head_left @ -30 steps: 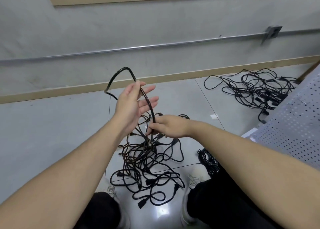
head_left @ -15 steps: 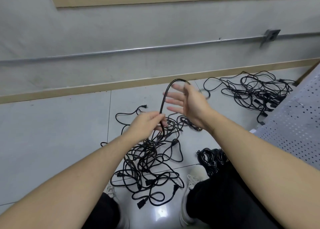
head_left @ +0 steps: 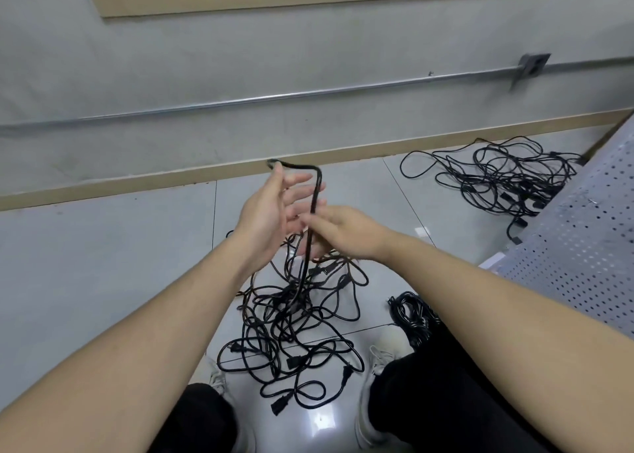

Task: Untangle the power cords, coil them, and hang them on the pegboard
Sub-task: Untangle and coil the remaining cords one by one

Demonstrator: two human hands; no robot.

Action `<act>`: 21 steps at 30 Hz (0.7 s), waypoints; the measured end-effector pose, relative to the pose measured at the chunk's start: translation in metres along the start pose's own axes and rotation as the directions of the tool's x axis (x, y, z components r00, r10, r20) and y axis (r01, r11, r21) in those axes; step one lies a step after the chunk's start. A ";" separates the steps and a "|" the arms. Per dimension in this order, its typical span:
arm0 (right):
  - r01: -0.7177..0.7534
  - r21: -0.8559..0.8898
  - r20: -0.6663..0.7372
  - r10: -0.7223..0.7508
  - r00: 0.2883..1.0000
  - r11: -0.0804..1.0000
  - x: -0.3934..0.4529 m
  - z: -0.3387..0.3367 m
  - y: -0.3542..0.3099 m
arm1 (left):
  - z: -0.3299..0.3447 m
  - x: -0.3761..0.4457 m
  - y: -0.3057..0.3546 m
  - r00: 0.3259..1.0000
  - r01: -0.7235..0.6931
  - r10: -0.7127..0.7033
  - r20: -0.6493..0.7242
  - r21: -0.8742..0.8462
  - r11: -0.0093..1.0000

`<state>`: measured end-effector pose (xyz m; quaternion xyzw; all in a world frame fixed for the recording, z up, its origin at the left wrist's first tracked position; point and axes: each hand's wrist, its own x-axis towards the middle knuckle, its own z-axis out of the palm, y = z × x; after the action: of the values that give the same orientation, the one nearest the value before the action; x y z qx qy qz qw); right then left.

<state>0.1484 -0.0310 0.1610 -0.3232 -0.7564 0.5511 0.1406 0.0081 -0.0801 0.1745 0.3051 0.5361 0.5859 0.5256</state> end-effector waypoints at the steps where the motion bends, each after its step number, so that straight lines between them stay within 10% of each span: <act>1: 0.043 0.088 -0.113 -0.033 0.993 0.995 0.000 -0.002 -0.008 | -0.003 0.000 -0.004 0.999 -0.038 0.038 0.006 0.126 0.991; 5: 0.170 0.405 -0.432 0.024 0.902 0.898 0.002 -0.019 -0.021 | -0.016 -0.009 -0.029 0.975 -0.009 -0.096 0.200 0.468 0.883; 9: 0.160 0.613 -0.474 0.198 0.858 0.774 0.001 -0.034 -0.009 | -0.012 -0.017 -0.036 0.865 0.115 -0.354 0.355 0.547 0.829; 13: 0.054 0.690 -0.413 0.332 0.848 0.722 -0.003 -0.044 0.001 | -0.006 -0.021 -0.034 0.885 -0.068 -0.232 0.404 0.604 0.794; 17: -0.255 0.487 -0.242 0.410 0.879 0.836 -0.010 -0.045 0.012 | 0.007 -0.017 -0.019 0.966 -0.079 -0.031 0.257 0.408 0.909; 21: -0.249 0.145 0.085 0.238 0.967 0.958 -0.015 -0.038 0.018 | 0.017 -0.018 0.002 0.980 -0.058 0.042 0.197 0.076 0.995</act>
<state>0.1877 -0.0094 0.1598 -0.3834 -0.6701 0.6316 0.0709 0.0280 -0.0910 0.1841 0.3953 0.4975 0.5439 0.5480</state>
